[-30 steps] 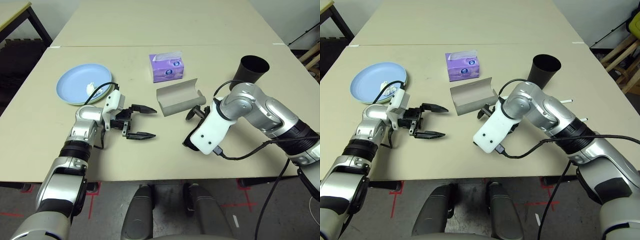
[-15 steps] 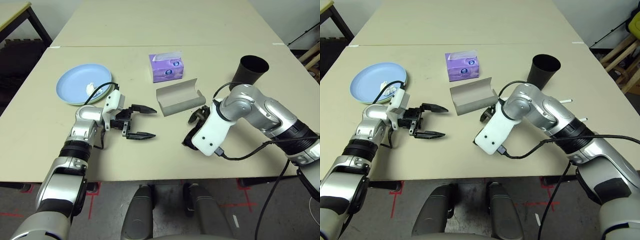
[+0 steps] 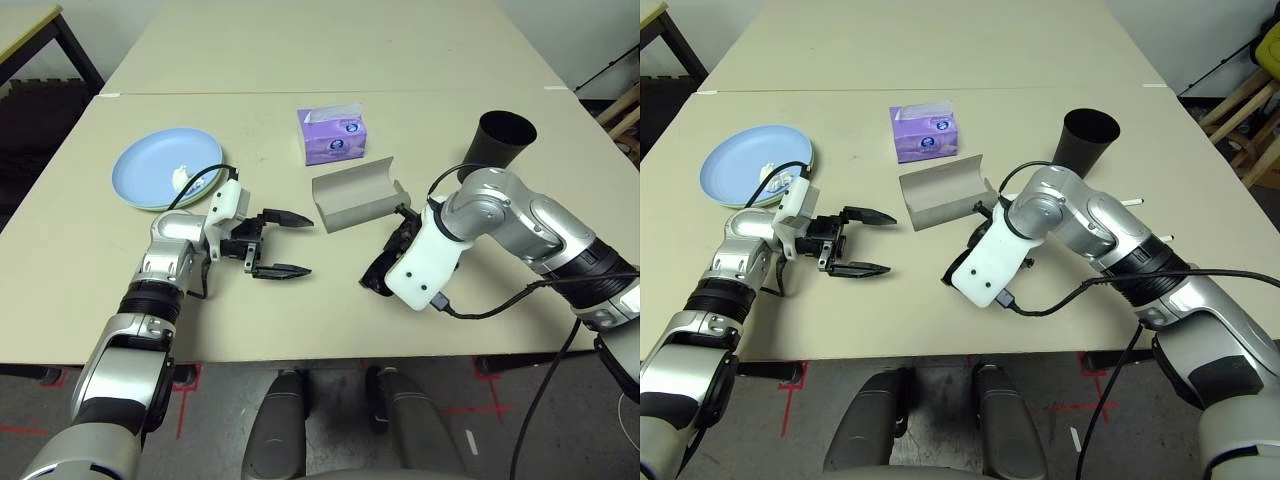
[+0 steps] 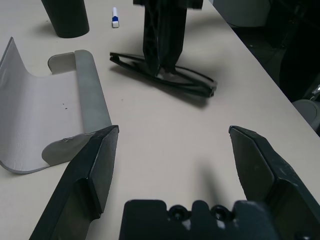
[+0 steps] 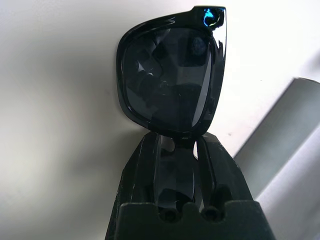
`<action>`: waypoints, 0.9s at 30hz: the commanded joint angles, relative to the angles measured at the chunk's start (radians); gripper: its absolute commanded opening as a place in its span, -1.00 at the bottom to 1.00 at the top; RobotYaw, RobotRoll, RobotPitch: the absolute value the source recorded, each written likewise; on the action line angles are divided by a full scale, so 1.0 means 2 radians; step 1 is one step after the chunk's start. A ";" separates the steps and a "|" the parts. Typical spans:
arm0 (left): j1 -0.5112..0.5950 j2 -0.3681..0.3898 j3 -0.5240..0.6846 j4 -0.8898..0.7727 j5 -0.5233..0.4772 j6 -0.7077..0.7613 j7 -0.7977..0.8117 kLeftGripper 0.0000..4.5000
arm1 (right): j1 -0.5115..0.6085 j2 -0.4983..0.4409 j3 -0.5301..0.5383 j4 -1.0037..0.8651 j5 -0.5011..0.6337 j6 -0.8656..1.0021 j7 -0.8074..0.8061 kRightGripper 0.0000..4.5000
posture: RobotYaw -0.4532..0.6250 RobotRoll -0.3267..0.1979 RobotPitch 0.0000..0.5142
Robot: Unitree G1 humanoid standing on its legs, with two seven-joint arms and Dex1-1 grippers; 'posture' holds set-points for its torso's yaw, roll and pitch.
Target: Organize and tidy the items on the table.
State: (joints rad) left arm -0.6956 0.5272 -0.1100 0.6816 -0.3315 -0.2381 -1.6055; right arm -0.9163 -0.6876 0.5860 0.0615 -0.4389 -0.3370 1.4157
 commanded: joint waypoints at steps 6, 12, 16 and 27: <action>-0.005 0.001 -0.011 0.008 0.000 -0.006 -0.004 1.00 | -0.068 -0.021 -0.034 -0.012 0.063 0.057 0.077 -0.50 | 0.01 0.25 -0.31; -0.011 -0.002 -0.007 0.017 0.002 -0.008 -0.004 1.00 | -0.100 0.021 -0.037 -0.026 0.055 0.172 0.080 -0.50 | 0.01 0.25 -0.32; -0.014 -0.002 0.004 0.022 0.007 -0.006 -0.003 1.00 | -0.127 0.066 -0.033 0.024 0.027 0.221 0.044 -0.50 | 0.02 0.25 -0.31; -0.002 0.012 0.020 0.005 0.014 0.002 0.014 1.00 | -0.124 0.088 -0.027 0.080 0.008 0.239 0.006 -0.50 | 0.05 0.25 -0.30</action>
State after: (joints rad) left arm -0.7162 0.5416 -0.0766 0.7129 -0.3155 -0.2393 -1.5789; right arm -1.1719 -0.5160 0.5122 0.2067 -0.4158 0.1429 1.4375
